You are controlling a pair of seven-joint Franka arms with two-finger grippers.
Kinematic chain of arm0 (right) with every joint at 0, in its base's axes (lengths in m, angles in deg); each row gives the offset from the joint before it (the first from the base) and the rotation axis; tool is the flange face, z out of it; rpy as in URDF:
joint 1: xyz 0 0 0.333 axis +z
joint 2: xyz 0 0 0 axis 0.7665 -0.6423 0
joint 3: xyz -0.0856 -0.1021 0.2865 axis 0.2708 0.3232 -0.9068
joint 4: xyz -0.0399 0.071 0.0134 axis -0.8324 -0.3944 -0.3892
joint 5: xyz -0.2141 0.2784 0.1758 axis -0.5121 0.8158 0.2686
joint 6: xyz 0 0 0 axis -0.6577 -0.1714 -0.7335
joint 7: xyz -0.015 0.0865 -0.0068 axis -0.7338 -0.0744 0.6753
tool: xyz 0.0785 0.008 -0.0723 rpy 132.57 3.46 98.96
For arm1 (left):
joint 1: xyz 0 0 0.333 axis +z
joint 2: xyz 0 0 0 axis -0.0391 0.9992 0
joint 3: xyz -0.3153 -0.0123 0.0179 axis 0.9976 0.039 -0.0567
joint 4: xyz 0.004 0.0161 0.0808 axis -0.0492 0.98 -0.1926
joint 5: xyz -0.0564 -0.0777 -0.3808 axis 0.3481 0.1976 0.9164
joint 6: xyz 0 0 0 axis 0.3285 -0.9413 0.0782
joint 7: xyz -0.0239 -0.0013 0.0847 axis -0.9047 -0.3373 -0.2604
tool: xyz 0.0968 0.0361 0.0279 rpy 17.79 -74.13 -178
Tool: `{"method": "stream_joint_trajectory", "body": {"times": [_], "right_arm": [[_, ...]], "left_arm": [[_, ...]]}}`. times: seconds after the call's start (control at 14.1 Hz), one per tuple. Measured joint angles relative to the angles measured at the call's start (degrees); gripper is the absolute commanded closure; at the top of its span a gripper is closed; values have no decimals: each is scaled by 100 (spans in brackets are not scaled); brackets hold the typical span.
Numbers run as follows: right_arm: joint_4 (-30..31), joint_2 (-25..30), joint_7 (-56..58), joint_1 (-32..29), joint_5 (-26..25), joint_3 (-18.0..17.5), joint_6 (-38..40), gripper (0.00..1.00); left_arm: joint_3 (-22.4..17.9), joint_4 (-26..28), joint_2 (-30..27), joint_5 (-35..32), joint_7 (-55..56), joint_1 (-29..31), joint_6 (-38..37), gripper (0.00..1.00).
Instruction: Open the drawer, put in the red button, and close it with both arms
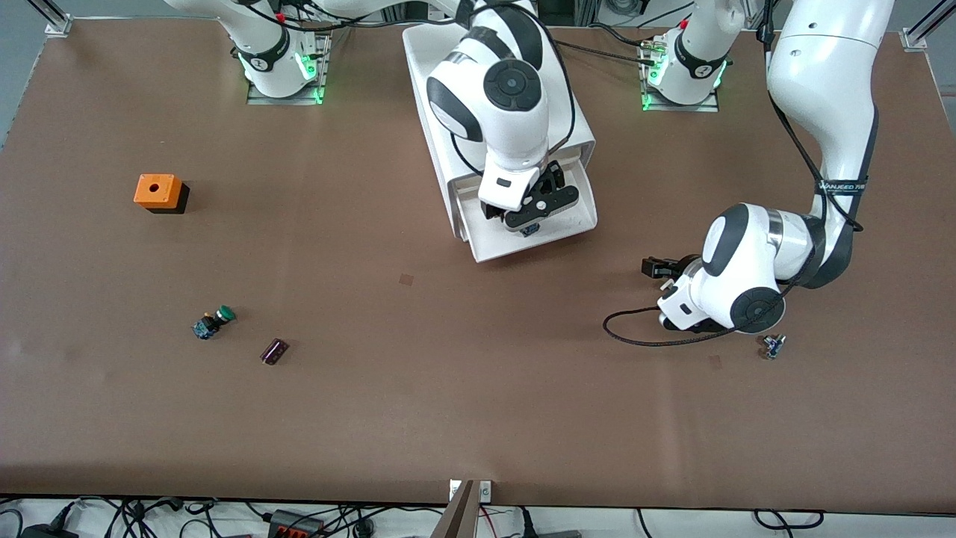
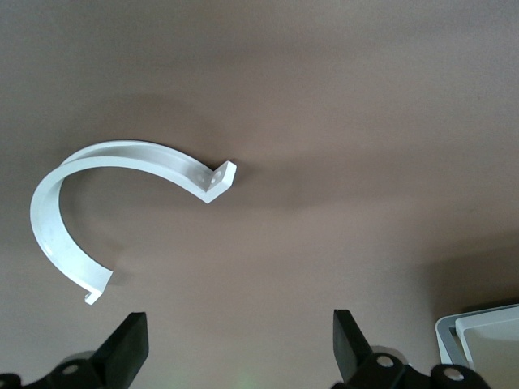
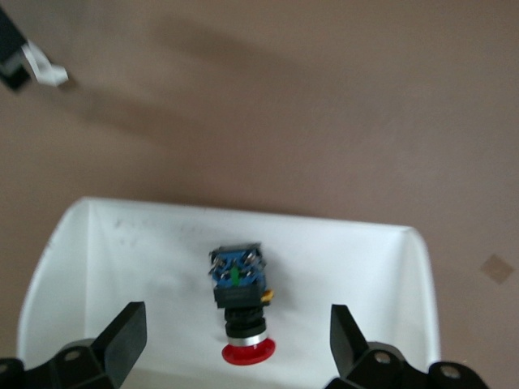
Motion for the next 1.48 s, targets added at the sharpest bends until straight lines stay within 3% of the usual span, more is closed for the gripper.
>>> {"method": "stream_joint_trajectory", "body": {"times": [0.35,0.64,1.06,1.48], "right_arm": [[-192,392,44,-1049,-26,267,577,0],[-73,402,822,-1755,-134,540,1327,0],[493,399,1403,-2624,-494,573,1329,0],[1039,673,1506,-2977,-537,594,1003,0]], "left_arm": [[142,-28,-1,388,805,-112,491,0],[279,-26,1,429,1981,-750,1415,0],[323,9,6,751,3027,-1567,1840,0],[919,296,-6,802,3436,-1579,1807,0]]}}
